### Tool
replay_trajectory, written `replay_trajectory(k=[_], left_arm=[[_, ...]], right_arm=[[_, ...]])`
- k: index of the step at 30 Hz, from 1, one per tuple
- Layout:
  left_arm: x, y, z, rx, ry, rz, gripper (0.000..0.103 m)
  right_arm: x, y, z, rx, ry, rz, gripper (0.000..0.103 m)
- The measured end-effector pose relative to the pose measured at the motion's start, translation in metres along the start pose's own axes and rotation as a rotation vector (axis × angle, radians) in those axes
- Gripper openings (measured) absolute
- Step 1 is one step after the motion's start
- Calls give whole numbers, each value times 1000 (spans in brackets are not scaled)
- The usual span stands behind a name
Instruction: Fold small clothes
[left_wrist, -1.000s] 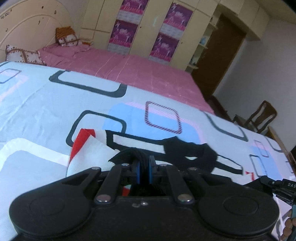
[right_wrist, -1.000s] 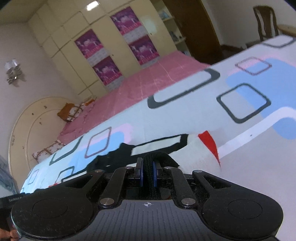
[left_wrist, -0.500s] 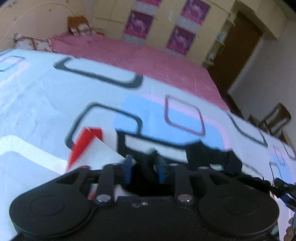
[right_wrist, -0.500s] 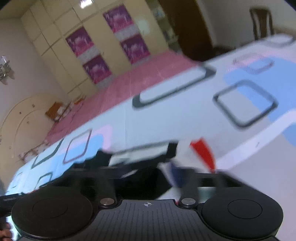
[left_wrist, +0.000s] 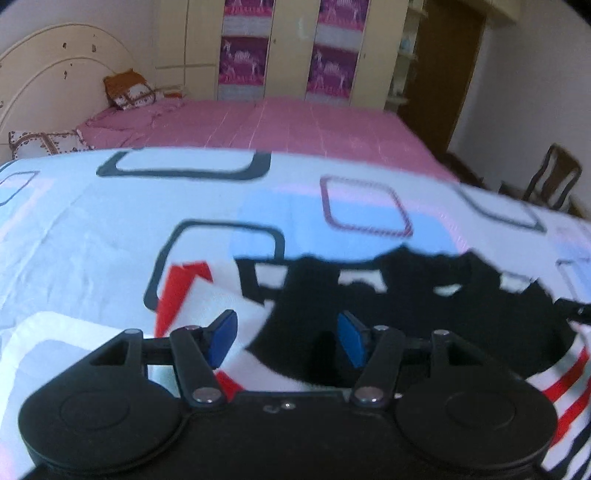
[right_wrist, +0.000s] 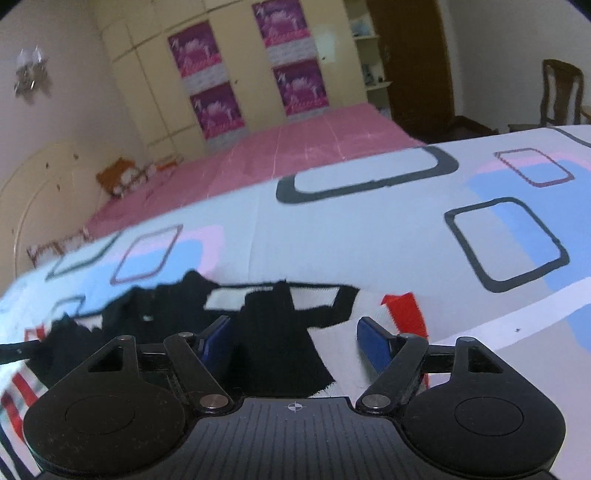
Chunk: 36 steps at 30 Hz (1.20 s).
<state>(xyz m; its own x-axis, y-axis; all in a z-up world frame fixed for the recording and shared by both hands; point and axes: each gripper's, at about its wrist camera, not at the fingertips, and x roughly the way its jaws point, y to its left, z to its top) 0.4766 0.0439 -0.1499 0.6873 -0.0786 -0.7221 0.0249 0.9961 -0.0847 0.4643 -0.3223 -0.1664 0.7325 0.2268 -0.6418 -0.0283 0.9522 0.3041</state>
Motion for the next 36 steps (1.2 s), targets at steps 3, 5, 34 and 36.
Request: replay_trajectory(k=[3,5,34,36], left_arm=[[6,1,-6,8,3,53,32],[6,1,-8,16,-13,63,25],[2,-4,-6,68,-110,140,37],[-5,-3,-9,70,-119,123,39]], right_arm=[[10,3,-3,-47,41,-4,41],[12,4,-5,-65,39,-8,40],[12,-1,-6,-29,-55,-35,4],[5,3,-6,-32,-57,-27,8]])
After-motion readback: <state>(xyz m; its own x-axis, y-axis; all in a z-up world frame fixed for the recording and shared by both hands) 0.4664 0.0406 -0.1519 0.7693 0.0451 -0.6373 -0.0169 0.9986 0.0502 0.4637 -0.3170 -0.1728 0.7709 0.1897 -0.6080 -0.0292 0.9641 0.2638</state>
